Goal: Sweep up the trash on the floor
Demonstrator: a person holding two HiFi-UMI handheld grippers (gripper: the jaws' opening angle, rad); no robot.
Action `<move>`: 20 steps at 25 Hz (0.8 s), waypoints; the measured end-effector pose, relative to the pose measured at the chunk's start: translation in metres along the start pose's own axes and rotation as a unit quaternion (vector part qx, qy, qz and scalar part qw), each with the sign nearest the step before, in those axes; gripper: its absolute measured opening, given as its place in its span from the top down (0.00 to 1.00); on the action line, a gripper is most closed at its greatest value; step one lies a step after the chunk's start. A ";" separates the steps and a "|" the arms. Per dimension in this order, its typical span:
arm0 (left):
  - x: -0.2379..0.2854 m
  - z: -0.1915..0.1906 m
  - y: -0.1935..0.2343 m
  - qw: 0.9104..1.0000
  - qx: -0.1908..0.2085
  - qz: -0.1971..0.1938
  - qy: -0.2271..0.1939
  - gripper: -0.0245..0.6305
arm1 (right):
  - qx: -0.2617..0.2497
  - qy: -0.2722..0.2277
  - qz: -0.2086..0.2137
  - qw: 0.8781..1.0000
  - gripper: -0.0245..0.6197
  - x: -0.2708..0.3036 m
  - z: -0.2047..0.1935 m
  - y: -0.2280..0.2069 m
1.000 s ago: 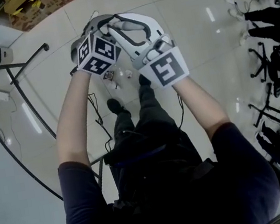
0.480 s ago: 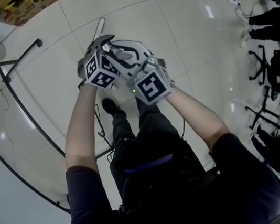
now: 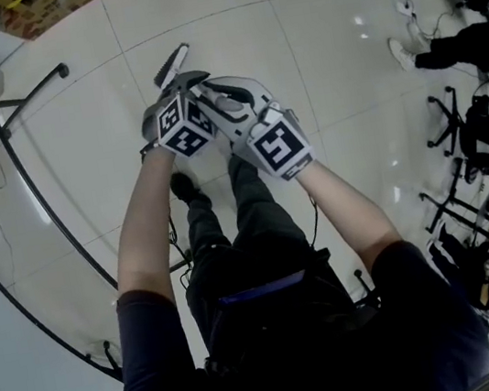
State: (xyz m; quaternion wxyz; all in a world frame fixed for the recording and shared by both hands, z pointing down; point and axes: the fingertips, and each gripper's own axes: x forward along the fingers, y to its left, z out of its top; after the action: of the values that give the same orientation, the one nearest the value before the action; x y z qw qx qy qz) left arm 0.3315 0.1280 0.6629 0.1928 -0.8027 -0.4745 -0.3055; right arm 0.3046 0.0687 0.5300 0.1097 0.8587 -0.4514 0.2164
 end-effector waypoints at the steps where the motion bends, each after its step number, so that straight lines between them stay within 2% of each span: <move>1: 0.000 -0.001 -0.004 1.000 -0.003 0.001 -0.002 0.84 | 0.001 0.002 -0.001 1.000 0.79 -0.003 -0.003 0.003; 7: -0.003 -0.001 -0.025 1.000 -0.014 -0.012 -0.013 0.83 | 0.012 0.018 -0.008 1.000 0.79 -0.019 -0.013 0.015; 10: -0.012 0.004 -0.030 0.999 -0.013 -0.013 -0.031 0.82 | 0.017 0.006 -0.010 1.000 0.79 -0.028 -0.006 0.019; 14: -0.020 0.009 -0.037 0.998 -0.035 -0.015 -0.053 0.82 | 0.028 0.003 0.009 1.000 0.79 -0.037 -0.002 0.016; 18: -0.021 0.004 -0.056 0.997 -0.038 -0.020 -0.057 0.82 | -0.054 0.018 0.031 0.998 0.79 -0.048 -0.010 0.031; 20: -0.022 0.000 -0.065 0.998 -0.029 -0.020 -0.054 0.82 | -0.061 0.021 0.034 0.997 0.79 -0.053 -0.016 0.040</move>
State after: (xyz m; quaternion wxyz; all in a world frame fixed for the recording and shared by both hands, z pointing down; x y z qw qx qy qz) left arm 0.2663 0.1451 0.6490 0.1370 -0.8135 -0.4912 -0.2796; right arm 0.2404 0.0907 0.5183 0.1635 0.8298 -0.4905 0.2098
